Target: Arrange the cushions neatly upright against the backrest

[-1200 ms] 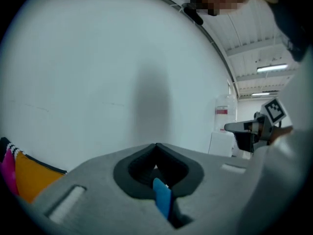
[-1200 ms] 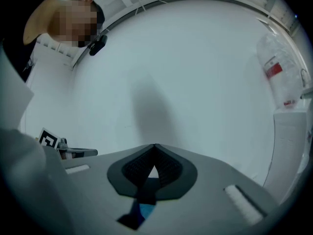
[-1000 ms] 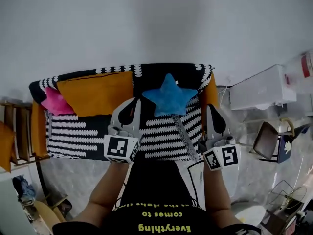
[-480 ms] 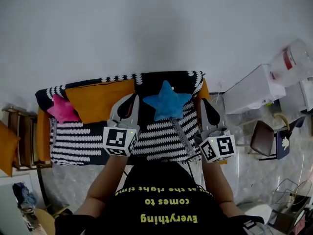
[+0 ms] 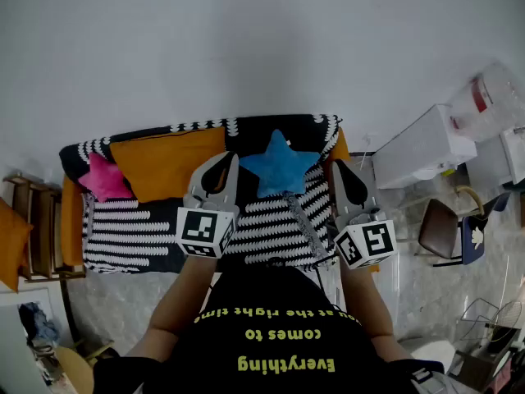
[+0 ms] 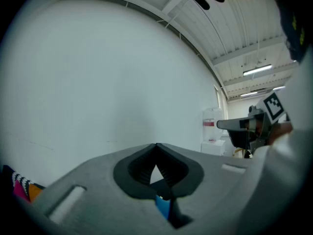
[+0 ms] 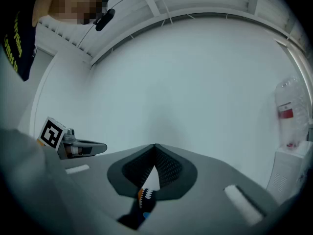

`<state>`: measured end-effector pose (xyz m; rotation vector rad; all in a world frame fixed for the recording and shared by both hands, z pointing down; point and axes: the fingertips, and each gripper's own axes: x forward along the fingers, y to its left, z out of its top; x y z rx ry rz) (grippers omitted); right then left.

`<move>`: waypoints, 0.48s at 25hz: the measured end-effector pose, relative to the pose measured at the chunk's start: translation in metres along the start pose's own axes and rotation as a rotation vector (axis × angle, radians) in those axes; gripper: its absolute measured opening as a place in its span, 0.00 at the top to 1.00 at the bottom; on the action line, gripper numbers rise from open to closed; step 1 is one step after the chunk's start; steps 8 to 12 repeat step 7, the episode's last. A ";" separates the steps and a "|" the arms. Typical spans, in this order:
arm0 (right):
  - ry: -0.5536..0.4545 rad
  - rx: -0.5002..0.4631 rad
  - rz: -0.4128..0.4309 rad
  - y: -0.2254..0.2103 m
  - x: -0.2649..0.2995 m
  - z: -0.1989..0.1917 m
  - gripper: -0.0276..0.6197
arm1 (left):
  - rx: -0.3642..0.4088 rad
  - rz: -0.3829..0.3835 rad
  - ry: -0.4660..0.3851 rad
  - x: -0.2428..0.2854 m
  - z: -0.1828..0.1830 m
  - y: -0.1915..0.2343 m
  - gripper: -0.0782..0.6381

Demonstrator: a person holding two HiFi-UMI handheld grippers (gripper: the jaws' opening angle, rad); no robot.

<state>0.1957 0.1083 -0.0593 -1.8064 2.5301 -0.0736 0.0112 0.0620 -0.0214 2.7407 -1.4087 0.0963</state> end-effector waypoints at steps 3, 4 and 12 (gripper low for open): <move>0.001 0.001 -0.005 -0.002 -0.004 0.000 0.94 | 0.000 0.007 0.005 -0.001 -0.003 -0.001 0.89; 0.001 0.002 -0.007 -0.003 -0.005 0.000 0.94 | -0.002 0.011 0.006 -0.001 -0.003 -0.002 0.89; -0.003 0.005 -0.016 -0.009 -0.011 -0.003 0.94 | -0.005 0.023 0.008 -0.001 -0.006 -0.003 0.89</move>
